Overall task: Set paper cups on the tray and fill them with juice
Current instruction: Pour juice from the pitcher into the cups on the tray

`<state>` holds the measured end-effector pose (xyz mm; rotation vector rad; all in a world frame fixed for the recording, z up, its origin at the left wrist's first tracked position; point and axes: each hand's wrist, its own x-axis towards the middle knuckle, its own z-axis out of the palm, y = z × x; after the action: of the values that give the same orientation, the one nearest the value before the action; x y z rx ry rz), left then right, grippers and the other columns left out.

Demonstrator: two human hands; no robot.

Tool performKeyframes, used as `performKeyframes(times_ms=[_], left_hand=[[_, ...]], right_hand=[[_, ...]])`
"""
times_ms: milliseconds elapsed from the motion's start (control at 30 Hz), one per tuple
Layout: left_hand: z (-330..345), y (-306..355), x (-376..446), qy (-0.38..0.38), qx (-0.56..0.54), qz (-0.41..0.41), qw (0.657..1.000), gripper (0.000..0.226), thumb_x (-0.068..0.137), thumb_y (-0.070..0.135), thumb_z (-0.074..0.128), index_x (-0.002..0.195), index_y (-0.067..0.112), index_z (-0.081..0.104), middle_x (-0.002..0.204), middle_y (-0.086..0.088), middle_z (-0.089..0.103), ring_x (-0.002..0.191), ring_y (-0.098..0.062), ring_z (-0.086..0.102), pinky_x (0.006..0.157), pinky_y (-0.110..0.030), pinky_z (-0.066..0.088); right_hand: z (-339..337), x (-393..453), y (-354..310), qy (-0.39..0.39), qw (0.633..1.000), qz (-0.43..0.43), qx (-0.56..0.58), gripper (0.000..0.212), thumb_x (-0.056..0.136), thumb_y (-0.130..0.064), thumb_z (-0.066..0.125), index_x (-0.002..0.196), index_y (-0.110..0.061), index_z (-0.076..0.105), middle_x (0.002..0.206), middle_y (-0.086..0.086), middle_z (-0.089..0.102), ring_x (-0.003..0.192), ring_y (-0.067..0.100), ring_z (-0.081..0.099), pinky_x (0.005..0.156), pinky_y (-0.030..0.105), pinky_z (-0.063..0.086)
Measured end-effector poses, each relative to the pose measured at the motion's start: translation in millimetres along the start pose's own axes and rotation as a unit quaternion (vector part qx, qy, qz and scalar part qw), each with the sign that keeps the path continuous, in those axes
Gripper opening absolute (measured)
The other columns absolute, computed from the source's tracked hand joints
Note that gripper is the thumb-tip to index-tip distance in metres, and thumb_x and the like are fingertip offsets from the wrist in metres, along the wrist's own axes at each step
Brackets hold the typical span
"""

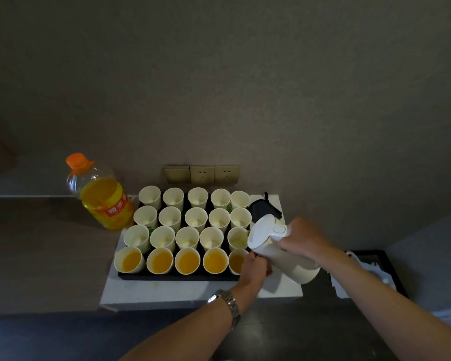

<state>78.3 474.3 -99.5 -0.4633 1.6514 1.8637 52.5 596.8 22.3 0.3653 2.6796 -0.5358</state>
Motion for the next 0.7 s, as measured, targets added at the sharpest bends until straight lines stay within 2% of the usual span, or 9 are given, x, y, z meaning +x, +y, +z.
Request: performKeyframes(times_ms=[133,300,433,567,700], left_hand=[[-2,1,-1,-0.006,-0.004,0.009,1.000,0.038,0.098,-0.003,0.045,0.121,0.026,0.051,0.109,-0.003,0.063,0.109,-0.025,0.063,0.095,-0.040,0.059],[-2,3,-1,-0.004,-0.015,-0.007,1.000,0.036,0.095,-0.006,0.045,0.112,0.023,0.058,0.112,-0.009,0.064,0.105,-0.024,0.063,0.096,-0.041,0.058],[-2,1,-2,-0.012,0.002,-0.001,1.000,0.040,0.094,-0.004,0.047,0.126,0.017,0.056,0.118,-0.011,0.064,0.109,-0.025,0.063,0.098,-0.042,0.057],[-2,-1,-4,-0.009,-0.008,0.001,1.000,0.040,0.094,-0.004,0.047,0.128,0.017,0.055,0.120,-0.013,0.063,0.109,-0.025,0.063,0.098,-0.043,0.057],[-2,1,-7,-0.012,-0.014,0.001,1.000,0.042,0.095,-0.003,0.049,0.131,0.018,0.053,0.119,-0.008,0.061,0.112,-0.024,0.061,0.098,-0.040,0.057]], right_hand=[[0,-1,-3,0.002,1.000,0.001,0.010,0.024,0.070,-0.019,0.066,0.061,-0.017,0.043,0.058,-0.001,0.043,0.053,0.018,0.041,0.052,0.027,0.031],[-2,-2,-7,0.001,1.000,0.001,0.010,0.023,0.068,-0.018,0.063,0.062,-0.018,0.041,0.060,-0.002,0.041,0.053,0.018,0.040,0.052,0.027,0.030],[-3,-3,-8,0.000,1.000,0.003,0.007,0.025,0.070,-0.019,0.062,0.062,-0.019,0.038,0.060,-0.002,0.040,0.053,0.017,0.038,0.052,0.025,0.029],[-3,-4,-9,-0.001,1.000,0.004,0.014,0.029,0.071,-0.018,0.062,0.062,-0.021,0.035,0.061,-0.003,0.038,0.052,0.015,0.036,0.049,0.025,0.027],[-3,-7,-12,0.003,1.000,0.001,0.006,0.025,0.073,-0.020,0.063,0.063,-0.017,0.040,0.061,-0.001,0.043,0.053,0.017,0.040,0.050,0.025,0.028]])
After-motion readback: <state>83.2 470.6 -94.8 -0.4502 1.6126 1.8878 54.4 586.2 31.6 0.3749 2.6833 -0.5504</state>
